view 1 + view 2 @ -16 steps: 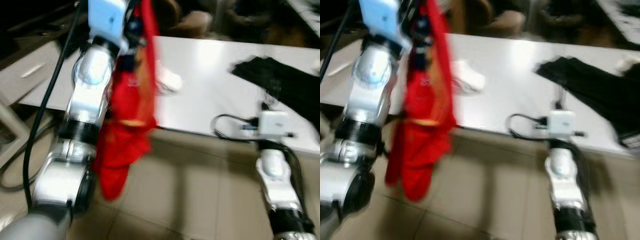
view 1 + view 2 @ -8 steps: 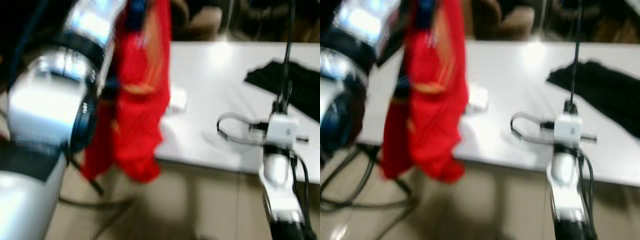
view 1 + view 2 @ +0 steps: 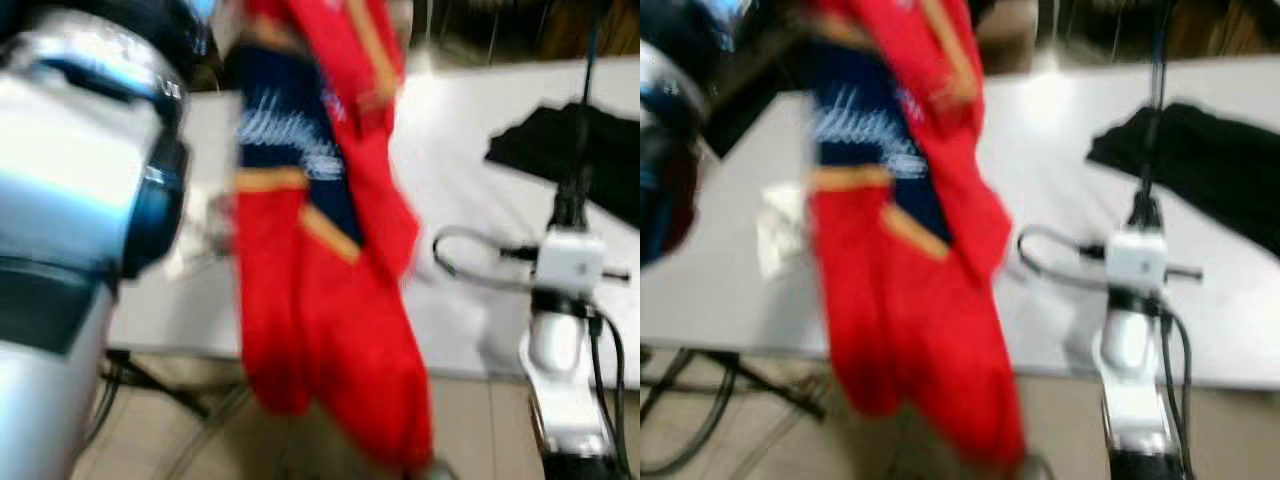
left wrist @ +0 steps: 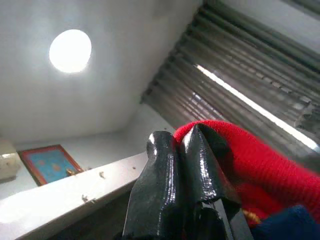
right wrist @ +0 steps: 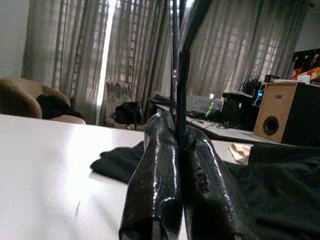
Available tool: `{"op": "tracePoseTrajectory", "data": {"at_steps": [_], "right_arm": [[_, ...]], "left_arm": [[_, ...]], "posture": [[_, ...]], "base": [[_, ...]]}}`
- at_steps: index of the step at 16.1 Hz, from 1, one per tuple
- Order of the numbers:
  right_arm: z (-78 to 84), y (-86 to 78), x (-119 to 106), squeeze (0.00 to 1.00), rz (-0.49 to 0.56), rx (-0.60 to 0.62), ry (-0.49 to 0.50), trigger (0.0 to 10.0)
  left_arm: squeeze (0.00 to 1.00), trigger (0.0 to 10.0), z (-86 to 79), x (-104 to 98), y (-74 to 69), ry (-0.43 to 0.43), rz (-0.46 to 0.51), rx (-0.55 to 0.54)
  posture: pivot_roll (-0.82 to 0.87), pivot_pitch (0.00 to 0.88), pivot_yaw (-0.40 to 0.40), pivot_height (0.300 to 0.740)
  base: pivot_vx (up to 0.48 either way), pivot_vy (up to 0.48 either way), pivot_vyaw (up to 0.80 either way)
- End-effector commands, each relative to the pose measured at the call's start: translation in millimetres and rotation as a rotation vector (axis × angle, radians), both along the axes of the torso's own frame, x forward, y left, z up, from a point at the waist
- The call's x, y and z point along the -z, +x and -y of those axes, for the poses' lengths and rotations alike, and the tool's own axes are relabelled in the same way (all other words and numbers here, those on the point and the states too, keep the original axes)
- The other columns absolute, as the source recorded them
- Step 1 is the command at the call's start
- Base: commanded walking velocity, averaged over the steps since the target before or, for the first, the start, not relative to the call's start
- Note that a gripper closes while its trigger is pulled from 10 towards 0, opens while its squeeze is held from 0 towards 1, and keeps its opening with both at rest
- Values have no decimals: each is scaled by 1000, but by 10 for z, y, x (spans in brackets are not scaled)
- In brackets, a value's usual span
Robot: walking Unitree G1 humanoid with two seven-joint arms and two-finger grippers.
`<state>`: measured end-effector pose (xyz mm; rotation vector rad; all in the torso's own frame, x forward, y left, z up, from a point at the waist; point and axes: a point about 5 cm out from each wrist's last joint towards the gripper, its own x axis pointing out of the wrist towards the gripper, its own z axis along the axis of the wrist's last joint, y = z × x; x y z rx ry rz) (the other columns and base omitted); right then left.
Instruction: Hang hanger
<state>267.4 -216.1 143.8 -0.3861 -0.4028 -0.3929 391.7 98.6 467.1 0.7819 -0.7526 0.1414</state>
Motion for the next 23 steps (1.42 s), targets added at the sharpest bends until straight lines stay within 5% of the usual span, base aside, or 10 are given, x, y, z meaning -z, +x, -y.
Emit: {"op": "tracePoseTrajectory", "data": {"at_steps": [1, 2, 3, 9, 10, 11, 20, 21, 22, 23], "right_arm": [[-46, -11, 142, 0, -75, -17, 43, 0], [-60, -5, 171, 0, -104, -47, 51, 0], [-66, -7, 169, 0, -109, -53, 48, 0], [-105, -14, 181, 0, -125, -77, 54, 0], [-104, -23, 172, 0, -120, -77, 54, 0], [-93, -34, 175, 0, -120, -75, 54, 0], [-79, -17, 214, 0, -146, -98, 47, 0], [-115, 0, 86, 0, -99, -113, 46, 0], [-137, 5, 14, 0, -72, -121, 45, 0], [-219, 24, -193, 0, 2, -151, 31, 0]], "left_arm": [[0, 10000, -293, 524, 215, 15, -171, -103], [0, 10000, -454, 1478, 384, 34, -486, -153], [0, 10000, -555, 1763, 388, 26, -575, -190], [0, 10000, -679, 2591, 286, -128, -855, -131], [824, 10000, -683, 2533, 292, -198, -822, -85], [1000, 10000, -670, 2428, 306, -237, -767, -45], [1000, 10000, -1157, 2372, 123, -501, -630, 208], [490, 10000, -1052, 2460, -3, -546, -594, 342], [490, 10000, -981, 2516, -76, -563, -581, 394], [0, 10000, -826, 2702, -279, -628, -549, 451]], "posture": [[-301, 0, 164, 740], [-301, 0, 157, 740], [-300, 0, 153, 740], [-279, 0, 140, 740], [-281, 0, 147, 740], [-280, 0, 149, 740], [-209, 0, 112, 740], [-187, 0, 103, 740], [-187, 0, 103, 740], [-178, 0, 90, 740]], "base": [[0, 0, 0], [0, 0, 0], [0, 0, 0], [0, 0, 0], [0, 0, 0], [0, 0, 0], [0, 0, 0], [0, 0, 0], [0, 0, 0], [0, 0, 0]]}}
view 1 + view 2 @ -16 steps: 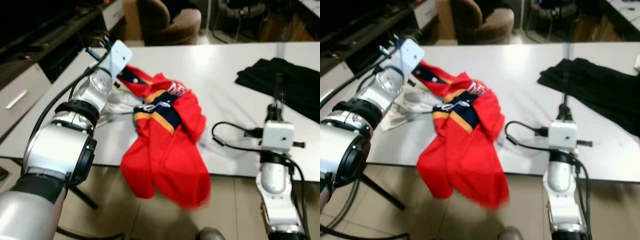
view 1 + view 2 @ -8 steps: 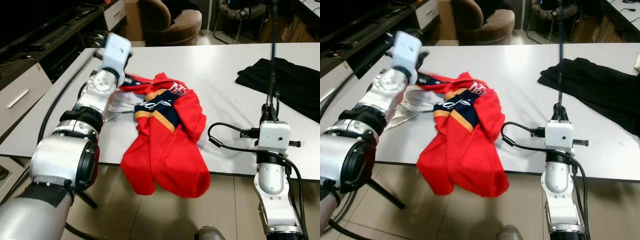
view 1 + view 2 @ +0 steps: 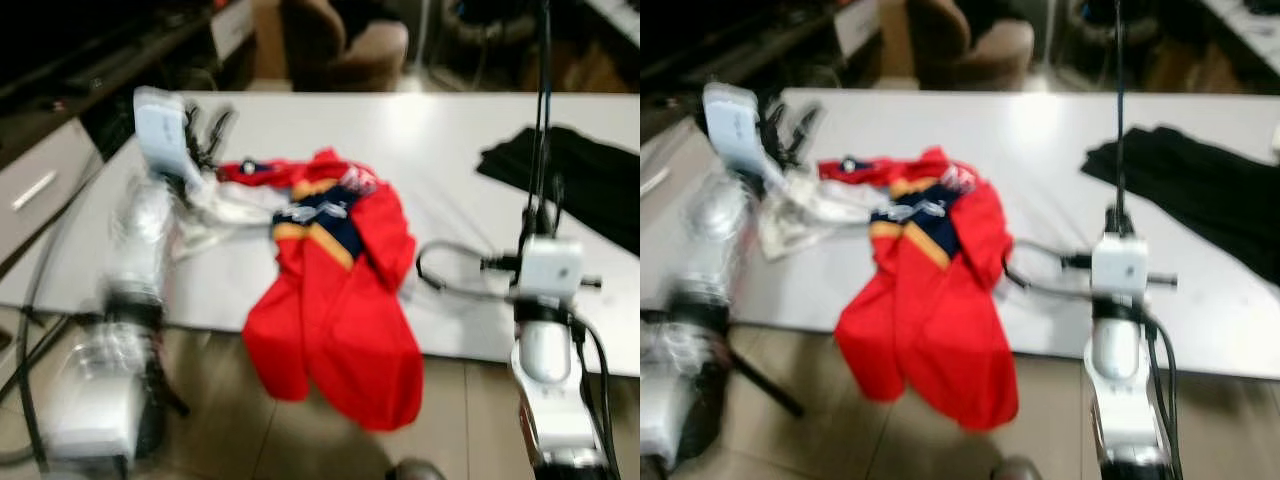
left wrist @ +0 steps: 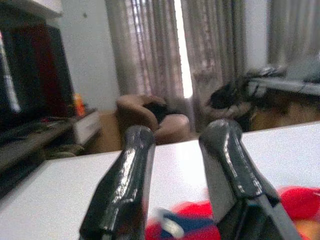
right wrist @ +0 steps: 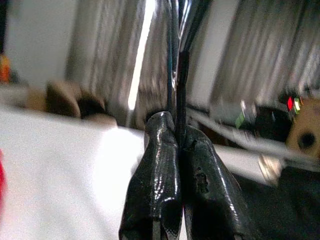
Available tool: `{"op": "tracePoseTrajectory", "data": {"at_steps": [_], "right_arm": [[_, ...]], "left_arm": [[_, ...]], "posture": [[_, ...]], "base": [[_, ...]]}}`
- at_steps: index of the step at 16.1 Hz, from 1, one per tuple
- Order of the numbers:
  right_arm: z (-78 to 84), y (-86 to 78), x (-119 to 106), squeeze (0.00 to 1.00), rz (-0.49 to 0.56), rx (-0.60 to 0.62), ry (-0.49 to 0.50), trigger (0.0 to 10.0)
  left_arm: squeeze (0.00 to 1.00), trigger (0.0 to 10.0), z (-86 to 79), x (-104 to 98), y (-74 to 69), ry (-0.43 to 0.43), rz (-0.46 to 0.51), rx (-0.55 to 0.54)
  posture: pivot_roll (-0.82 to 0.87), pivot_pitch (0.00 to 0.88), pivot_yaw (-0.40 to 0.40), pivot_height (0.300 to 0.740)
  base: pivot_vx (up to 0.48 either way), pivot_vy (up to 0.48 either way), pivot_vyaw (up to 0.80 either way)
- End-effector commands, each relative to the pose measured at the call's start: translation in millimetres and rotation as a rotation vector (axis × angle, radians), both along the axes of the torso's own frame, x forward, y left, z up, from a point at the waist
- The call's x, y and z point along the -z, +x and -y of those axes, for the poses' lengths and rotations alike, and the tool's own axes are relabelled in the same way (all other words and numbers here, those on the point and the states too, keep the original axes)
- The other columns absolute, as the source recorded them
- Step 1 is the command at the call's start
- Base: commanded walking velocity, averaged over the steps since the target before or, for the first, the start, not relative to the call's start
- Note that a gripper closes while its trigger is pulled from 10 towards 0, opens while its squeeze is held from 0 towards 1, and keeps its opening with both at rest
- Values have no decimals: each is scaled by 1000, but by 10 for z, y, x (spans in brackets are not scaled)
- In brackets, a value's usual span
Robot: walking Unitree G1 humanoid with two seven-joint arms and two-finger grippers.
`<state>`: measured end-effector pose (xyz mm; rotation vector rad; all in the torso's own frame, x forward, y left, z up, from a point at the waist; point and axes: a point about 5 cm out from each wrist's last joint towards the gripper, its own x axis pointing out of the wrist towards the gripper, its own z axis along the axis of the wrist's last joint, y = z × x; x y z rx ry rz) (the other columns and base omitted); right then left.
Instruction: Hang hanger
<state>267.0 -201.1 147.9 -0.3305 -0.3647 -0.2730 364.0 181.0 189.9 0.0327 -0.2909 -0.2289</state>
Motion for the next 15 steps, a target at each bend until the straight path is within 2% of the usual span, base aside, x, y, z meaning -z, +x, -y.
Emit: {"op": "tracePoseTrajectory", "data": {"at_steps": [1, 3, 4, 6, 11, 15], "right_arm": [[-142, 51, -290, 0, 104, -61, -16, 0], [-220, 97, -350, 0, 130, -102, -50, 0], [-197, 141, -248, 0, 89, -100, -44, 0], [-176, 164, -157, 0, 46, -95, -34, 0], [-176, 182, -50, 0, 6, -101, -43, 0], [-165, 172, 31, 0, -21, -99, -40, 0]], "left_arm": [[0, 10000, 107, 76, -131, -49, 19, -21], [0, 10000, 307, 234, -228, -69, 12, -22], [0, 10000, 403, 347, -262, -40, -10, -34], [0, 10000, 418, 371, -277, -56, -44, -55], [0, 10000, 459, 358, -285, -34, -45, -59], [0, 10000, 554, 353, -303, -10, -37, -10]], "posture": [[-171, 0, 79, 740], [-162, 0, 65, 740], [-151, 0, 50, 740], [-148, 0, 41, 740], [-146, 0, 45, 740], [-152, 0, 55, 740]], "base": [[0, 0, 0], [0, 0, 0], [-480, 0, 0], [-480, 0, 0], [-453, 0, 0], [0, -69, 0]]}}
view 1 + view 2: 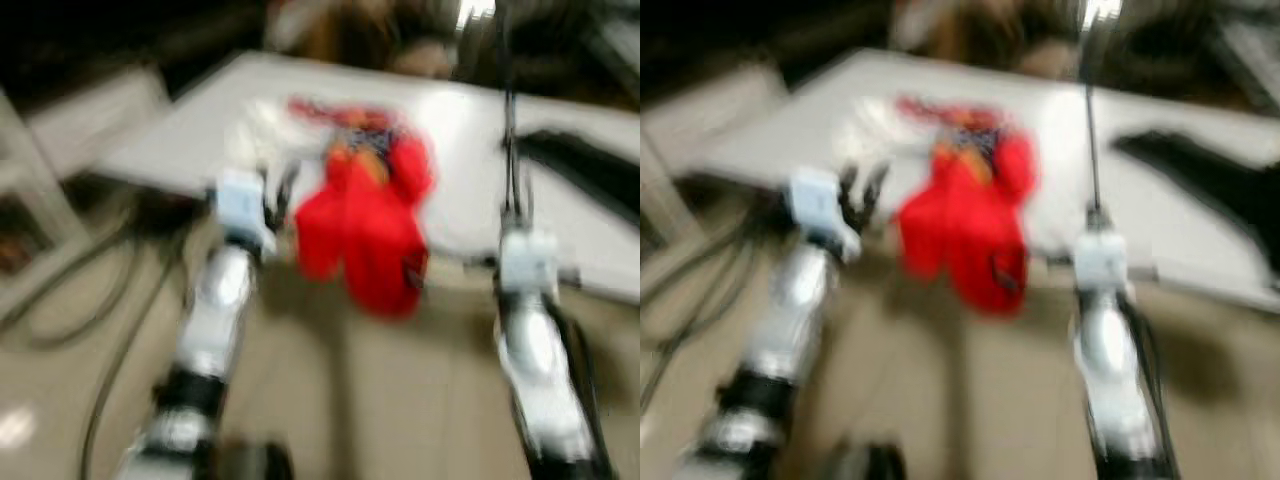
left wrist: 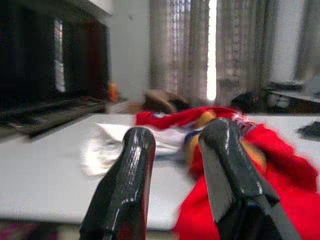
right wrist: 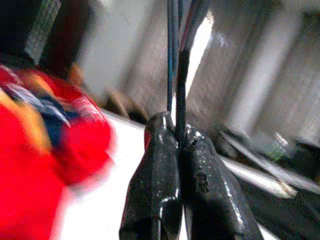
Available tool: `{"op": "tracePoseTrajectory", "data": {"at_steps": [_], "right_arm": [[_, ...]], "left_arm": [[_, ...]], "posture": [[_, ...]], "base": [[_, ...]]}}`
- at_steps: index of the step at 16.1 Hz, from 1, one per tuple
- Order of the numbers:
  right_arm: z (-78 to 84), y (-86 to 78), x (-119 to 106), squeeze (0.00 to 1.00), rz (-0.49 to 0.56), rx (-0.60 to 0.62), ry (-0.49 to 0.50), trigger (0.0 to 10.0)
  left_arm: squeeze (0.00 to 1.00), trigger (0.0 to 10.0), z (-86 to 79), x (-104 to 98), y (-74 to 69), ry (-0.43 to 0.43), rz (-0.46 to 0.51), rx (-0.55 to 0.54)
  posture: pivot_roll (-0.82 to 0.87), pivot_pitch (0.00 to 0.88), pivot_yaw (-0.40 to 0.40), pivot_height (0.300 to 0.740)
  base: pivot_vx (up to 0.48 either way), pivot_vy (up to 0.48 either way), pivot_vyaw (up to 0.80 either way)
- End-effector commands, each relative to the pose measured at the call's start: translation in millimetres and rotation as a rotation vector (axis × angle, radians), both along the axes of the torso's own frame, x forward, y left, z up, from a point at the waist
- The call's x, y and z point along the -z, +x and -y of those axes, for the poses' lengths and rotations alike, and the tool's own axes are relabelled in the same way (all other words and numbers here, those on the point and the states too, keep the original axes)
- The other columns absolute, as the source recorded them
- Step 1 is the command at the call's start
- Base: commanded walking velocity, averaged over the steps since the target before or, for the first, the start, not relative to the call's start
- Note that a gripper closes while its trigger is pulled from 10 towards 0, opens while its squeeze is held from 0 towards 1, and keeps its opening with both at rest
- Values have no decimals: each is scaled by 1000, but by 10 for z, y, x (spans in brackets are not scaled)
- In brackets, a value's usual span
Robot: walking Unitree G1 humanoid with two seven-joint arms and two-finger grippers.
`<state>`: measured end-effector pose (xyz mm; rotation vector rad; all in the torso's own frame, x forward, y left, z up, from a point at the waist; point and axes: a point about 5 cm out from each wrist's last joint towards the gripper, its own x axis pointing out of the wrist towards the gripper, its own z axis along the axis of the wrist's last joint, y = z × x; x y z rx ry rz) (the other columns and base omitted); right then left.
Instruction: Hang hanger
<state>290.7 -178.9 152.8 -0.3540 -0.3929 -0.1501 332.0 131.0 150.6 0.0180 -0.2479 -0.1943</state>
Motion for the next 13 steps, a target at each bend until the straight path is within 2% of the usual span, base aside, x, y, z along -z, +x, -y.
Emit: {"op": "tracePoseTrajectory", "data": {"at_steps": [1, 6, 9, 11, 13], "right_arm": [[60, -64, 86, 0, -25, 19, 6, 0], [89, -67, 144, 0, -43, 20, -5, 0], [77, -70, 240, 0, -85, 8, -6, 0], [124, -92, 355, 0, -137, 21, 18, 0], [131, -115, 392, 0, -148, 13, 4, 0]], "left_arm": [[0, 10000, 59, -40, 12, 12, 10, 25], [0, 10000, 152, -22, -55, 8, 19, 55], [0, 10000, 146, 12, -67, 13, 11, 53], [0, 10000, 108, 64, -94, 26, 1, 46], [0, 10000, 71, 121, -166, 21, -1, 41]], "posture": [[-154, 0, 56, 740], [-155, 0, 56, 740], [-152, 0, 54, 740], [-147, 0, 49, 740], [-139, 0, 42, 740]], "base": [[0, -480, 0], [0, -480, 0], [0, -480, 0], [0, -480, 0], [0, -480, 0]]}}
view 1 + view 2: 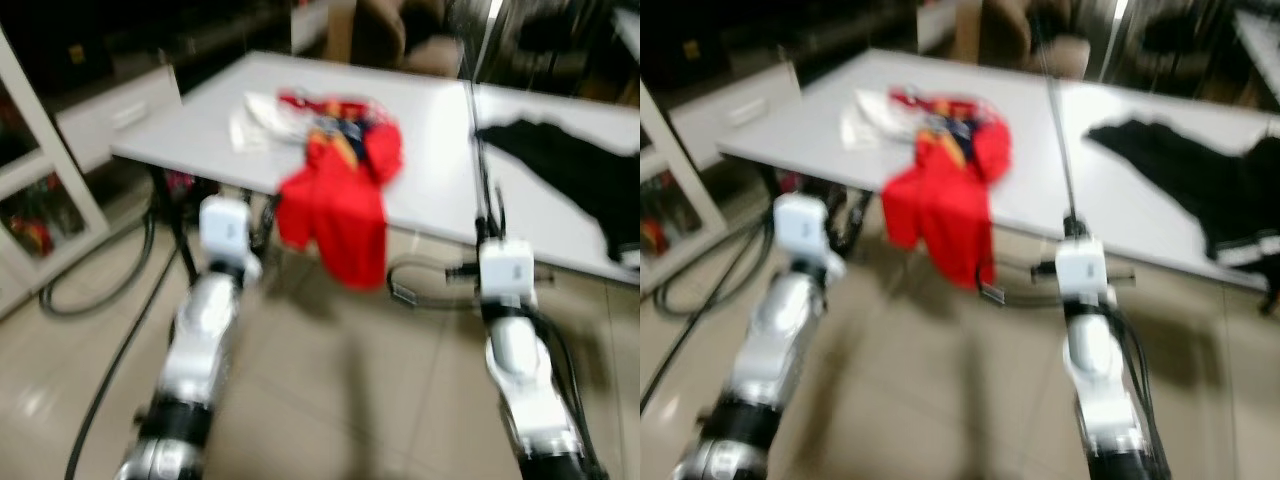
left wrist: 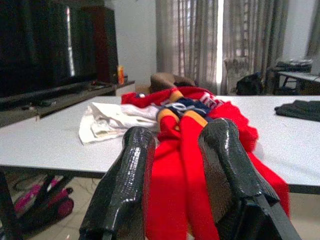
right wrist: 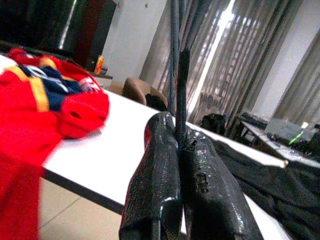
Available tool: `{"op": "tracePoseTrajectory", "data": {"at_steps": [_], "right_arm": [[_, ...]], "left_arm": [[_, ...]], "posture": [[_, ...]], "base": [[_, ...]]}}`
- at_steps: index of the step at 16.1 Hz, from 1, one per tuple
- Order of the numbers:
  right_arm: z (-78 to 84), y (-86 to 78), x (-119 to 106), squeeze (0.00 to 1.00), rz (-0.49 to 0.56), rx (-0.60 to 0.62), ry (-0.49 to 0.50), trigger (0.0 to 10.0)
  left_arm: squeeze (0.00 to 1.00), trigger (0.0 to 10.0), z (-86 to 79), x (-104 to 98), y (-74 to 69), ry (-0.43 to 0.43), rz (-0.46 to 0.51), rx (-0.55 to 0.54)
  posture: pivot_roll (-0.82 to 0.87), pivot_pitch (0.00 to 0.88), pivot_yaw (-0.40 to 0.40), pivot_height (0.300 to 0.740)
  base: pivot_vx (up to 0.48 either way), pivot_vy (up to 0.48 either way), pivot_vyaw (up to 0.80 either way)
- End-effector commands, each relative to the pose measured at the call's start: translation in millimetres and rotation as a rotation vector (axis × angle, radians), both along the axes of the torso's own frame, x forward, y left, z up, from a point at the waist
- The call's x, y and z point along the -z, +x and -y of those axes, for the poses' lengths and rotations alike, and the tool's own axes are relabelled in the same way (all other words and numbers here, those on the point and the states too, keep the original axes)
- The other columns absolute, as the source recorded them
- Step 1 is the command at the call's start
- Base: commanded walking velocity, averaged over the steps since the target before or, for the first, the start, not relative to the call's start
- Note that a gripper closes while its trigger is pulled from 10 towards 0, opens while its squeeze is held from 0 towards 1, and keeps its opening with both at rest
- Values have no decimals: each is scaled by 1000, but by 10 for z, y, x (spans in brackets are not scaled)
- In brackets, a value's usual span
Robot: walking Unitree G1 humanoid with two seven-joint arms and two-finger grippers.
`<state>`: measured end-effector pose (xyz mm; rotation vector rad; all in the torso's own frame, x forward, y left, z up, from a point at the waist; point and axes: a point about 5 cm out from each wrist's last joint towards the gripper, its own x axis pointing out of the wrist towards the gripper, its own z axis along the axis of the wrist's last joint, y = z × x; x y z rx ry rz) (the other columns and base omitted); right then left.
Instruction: Hang hanger
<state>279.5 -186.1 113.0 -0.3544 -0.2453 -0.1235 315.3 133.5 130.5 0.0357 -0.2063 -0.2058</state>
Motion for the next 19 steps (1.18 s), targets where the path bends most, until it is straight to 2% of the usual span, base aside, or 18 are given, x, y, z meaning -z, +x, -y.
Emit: {"op": "tracePoseTrajectory", "data": {"at_steps": [1, 5, 7, 8, 9, 10, 11, 12, 14, 15, 16, 17, 19], "right_arm": [[59, 5, -5, 0, 0, 10, -8, 0], [38, 42, 50, 0, -34, -18, 3, 0], [12, 63, 155, 0, -134, -81, 139, 0], [-23, 79, 226, 0, -242, -188, 216, 0], [-50, 49, 238, 0, -374, -380, 284, 0], [-50, 26, 227, 0, -416, -449, 297, 0], [28, -61, 142, 0, -483, -587, 295, 0], [72, -150, 80, 0, -535, -700, 294, 0], [111, -200, -8, 0, -574, -809, 326, 0], [88, -254, -12, 0, -627, -888, 298, 0], [97, -271, 26, 0, -663, -906, 245, 0], [141, -286, 135, 0, -748, -914, 113, 0], [145, -144, 113, 0, -720, -829, 196, 0]], "left_arm": [[0, 10000, 98, -55, -31, -7, 35, 35], [0, 10000, 108, 2, -79, -6, 23, 37], [0, 10000, 95, 27, -89, 3, 11, 31], [0, 10000, 76, 68, -106, 13, -11, 28], [0, 10000, 24, 143, -121, 39, -54, 21], [0, 10000, 3, 163, -122, 46, -64, 15], [0, 10000, -54, 252, -114, 71, -110, 2], [0, 10000, -99, 303, -95, 57, -142, -17], [0, 10000, -81, 292, -58, 46, -138, -25], [0, 10000, -90, 301, -56, 46, -139, -25], [0, 10000, -105, 321, -49, 56, -143, -26], [0, 10000, -185, 436, -15, 118, -198, -47], [0, 10000, -337, 502, 27, 105, -240, -94]], "posture": [[-134, 0, 39, 740], [-126, 0, 30, 740], [-125, 0, 34, 740], [-125, 0, 41, 740], [-128, 0, 48, 740], [-130, 0, 51, 740], [-137, 0, 52, 740], [-139, 0, 52, 740], [-134, 0, 45, 740], [-132, 0, 38, 740], [-132, 0, 35, 740], [-129, 0, 28, 740], [-124, 0, 21, 740]], "base": [[0, -480, 0], [0, -480, 0], [0, -480, 0], [0, -480, 0], [0, 0, 0], [0, 0, 0], [0, 0, 0], [0, 0, 0], [0, 0, 0], [0, 0, 0], [0, 0, 0], [0, 0, 0], [0, 0, 0]]}}
